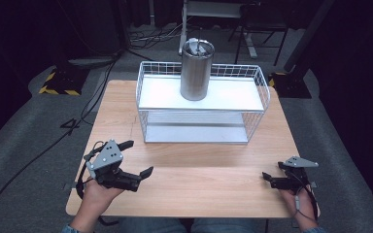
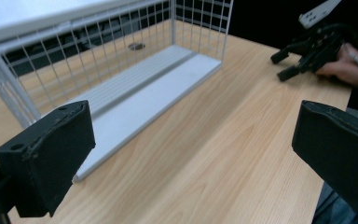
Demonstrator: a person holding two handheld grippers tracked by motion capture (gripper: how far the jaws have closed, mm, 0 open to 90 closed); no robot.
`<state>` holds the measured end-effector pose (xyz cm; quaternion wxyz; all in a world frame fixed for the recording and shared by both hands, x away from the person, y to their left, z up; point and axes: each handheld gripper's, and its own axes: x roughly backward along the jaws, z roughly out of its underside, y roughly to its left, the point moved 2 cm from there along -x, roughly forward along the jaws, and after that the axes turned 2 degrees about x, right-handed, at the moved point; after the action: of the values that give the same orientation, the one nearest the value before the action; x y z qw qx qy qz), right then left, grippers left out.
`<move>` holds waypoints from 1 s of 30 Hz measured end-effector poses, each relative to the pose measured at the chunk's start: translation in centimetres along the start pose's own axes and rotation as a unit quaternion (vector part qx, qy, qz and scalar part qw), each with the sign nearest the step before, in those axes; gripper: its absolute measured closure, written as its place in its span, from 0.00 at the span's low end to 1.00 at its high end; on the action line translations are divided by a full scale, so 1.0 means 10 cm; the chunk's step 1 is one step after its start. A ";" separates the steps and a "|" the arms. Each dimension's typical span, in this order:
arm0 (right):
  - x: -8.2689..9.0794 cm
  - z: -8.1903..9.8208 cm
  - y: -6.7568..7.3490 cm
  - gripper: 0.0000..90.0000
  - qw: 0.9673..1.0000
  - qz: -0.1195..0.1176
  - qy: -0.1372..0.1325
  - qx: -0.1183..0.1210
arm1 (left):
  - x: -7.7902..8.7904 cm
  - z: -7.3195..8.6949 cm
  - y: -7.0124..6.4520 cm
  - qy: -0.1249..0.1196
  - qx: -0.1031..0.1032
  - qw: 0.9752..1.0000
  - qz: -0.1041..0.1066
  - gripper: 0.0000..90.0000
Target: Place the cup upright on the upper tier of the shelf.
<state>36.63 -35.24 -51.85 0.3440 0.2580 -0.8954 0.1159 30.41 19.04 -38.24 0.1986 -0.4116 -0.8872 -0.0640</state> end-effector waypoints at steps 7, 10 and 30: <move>0.00 0.00 0.00 0.18 1.000 0.000 0.000 0.000 | -0.08 0.27 0.01 0.025 0.013 0.999 -0.016 0.00; 0.00 0.00 0.00 0.18 1.000 0.001 0.000 0.000 | -0.14 0.44 0.04 0.037 0.028 0.999 -0.018 0.00; 0.00 0.00 0.01 0.18 1.000 0.003 -0.001 0.002 | -0.44 0.96 0.11 0.140 0.043 0.989 -0.023 0.01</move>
<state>36.58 -35.20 -51.84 0.3425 0.2565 -0.8960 0.1185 30.91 19.29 -48.81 0.3367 -0.3692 -0.8618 -0.0875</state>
